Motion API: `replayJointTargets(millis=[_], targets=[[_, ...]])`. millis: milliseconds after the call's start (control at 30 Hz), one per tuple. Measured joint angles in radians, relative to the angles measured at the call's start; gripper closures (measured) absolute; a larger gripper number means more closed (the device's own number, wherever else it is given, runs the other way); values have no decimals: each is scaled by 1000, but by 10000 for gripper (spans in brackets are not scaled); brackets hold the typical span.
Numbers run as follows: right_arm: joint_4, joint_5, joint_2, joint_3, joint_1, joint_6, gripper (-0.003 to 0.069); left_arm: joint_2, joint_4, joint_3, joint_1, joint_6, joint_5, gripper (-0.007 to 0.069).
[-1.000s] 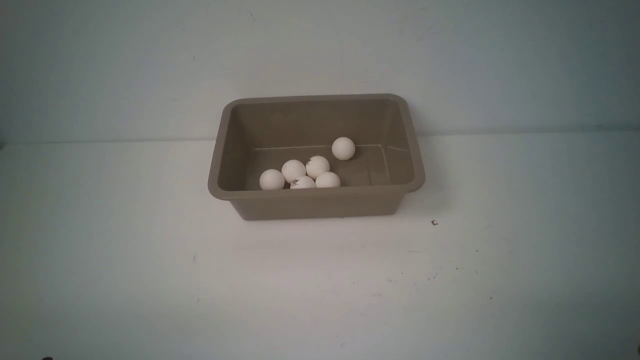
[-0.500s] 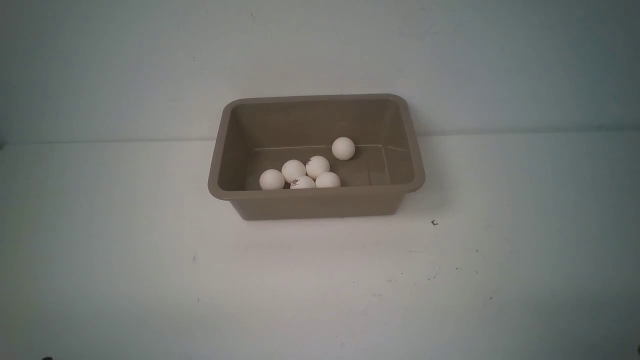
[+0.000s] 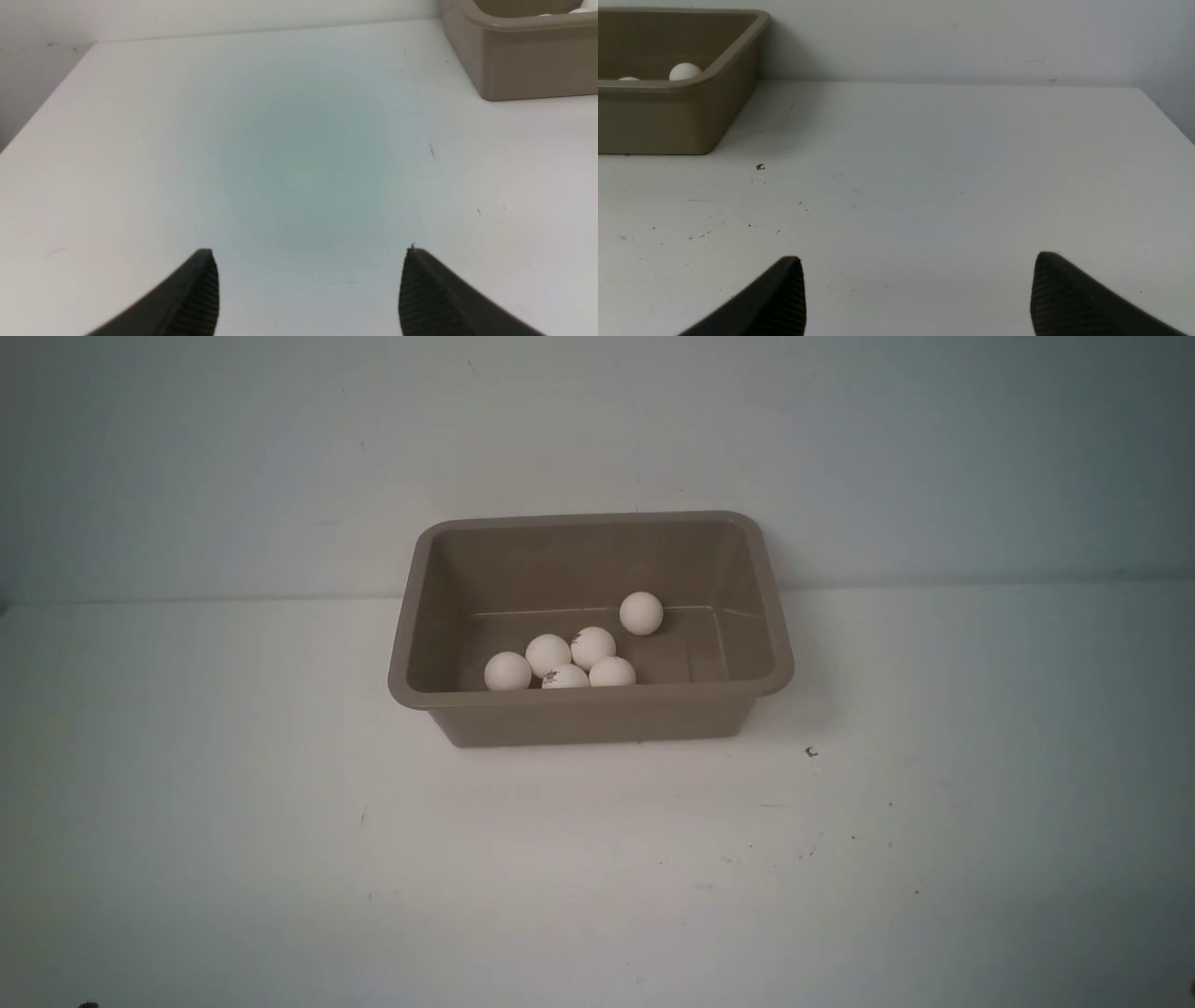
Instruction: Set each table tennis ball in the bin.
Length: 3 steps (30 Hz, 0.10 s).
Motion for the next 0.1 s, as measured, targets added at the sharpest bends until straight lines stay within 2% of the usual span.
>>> replayJointTargets(millis=[100], targets=[[0,0,0,0,0,0,69,0,0,0,0,0,0,157]])
